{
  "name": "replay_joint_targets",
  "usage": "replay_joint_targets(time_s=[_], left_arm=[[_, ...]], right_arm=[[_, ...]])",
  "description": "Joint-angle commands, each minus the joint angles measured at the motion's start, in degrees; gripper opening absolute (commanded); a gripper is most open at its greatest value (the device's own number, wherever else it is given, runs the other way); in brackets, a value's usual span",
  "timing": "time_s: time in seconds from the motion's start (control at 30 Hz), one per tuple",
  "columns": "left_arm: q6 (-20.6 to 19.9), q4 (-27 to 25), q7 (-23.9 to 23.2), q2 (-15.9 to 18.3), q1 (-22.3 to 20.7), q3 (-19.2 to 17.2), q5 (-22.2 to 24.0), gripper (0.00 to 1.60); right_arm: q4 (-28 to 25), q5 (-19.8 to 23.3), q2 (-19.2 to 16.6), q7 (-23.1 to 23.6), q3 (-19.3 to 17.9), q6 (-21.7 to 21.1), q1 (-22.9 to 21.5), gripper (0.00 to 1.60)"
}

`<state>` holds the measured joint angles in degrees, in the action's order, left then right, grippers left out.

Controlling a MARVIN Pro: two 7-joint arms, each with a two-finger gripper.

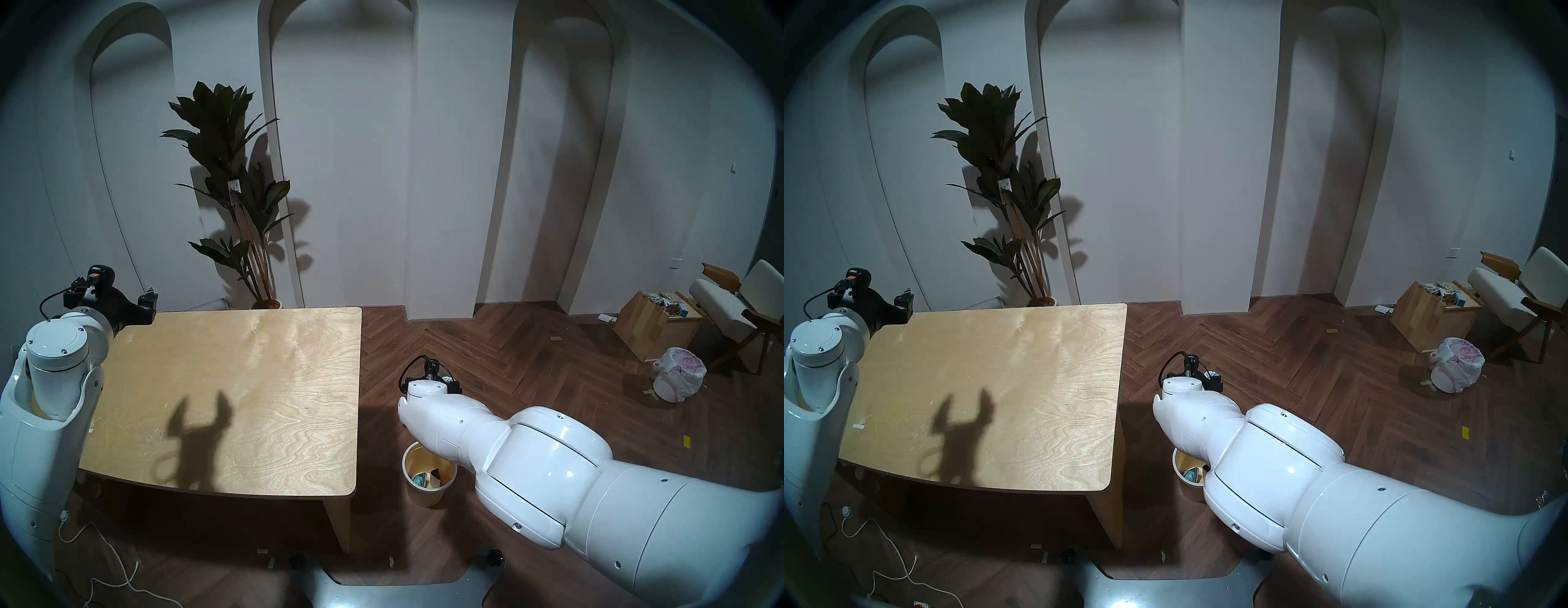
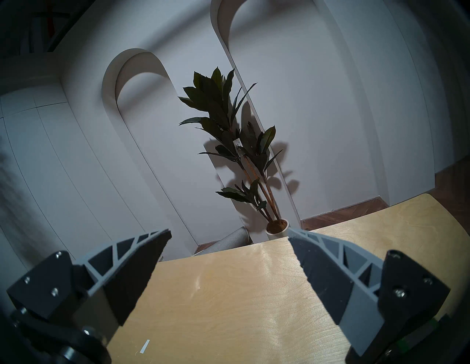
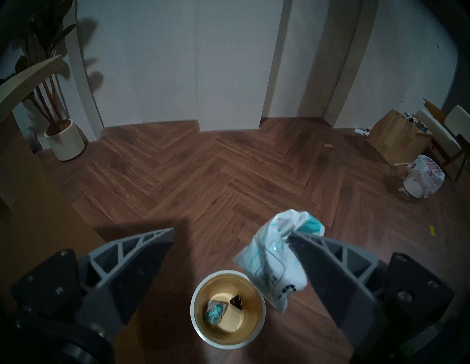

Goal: Put the trash into the trash bin on the ground

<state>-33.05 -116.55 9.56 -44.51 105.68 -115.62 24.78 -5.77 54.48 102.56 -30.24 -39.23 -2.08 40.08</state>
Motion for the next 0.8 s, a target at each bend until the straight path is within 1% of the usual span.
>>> replay_joint_targets(time_s=[0.0,0.03,0.1,0.27,0.47,0.6,0.7,0.77], left_arm=[[0.3,-0.7,0.1,0.3,-0.5,-0.7,-0.1,1.6],[0.3,-0.7,0.1,0.3,-0.5,-0.7,-0.1,1.6],[0.3,-0.7,0.1,0.3,-0.4,-0.7,-0.1,1.6],[0.3,-0.7,0.1,0.3,-0.4,-0.7,-0.1,1.6],[0.3,-0.7,0.1,0.3,-0.4,-0.7,-0.1,1.6],[0.3,-0.7,0.1,0.3,-0.4,-0.7,-0.1,1.6],[0.3,-0.7,0.1,0.3,-0.4,-0.7,-0.1,1.6],[0.3,-0.7,0.1,0.3,-0.4,-0.7,-0.1,1.6]], right_arm=[[0.0,1.4,1.6,-2.9,-1.4,-4.8,-3.9,1.6],[-0.1,2.1,1.4,-3.1,-2.1,-6.4,-4.1,1.6],[-0.3,2.5,1.2,-3.7,-2.5,-6.9,-4.2,1.6],[-0.8,3.0,0.4,-4.0,-3.0,-6.0,-3.9,1.6],[-2.0,3.6,0.0,-4.0,-3.7,-2.2,-3.3,1.6],[-2.3,3.4,0.3,-4.1,-3.3,-0.6,-3.1,1.6],[-3.1,1.7,0.3,-3.6,-1.6,3.0,-3.0,1.6],[-3.9,0.5,-0.1,-3.1,-0.4,4.0,-3.4,1.6]])
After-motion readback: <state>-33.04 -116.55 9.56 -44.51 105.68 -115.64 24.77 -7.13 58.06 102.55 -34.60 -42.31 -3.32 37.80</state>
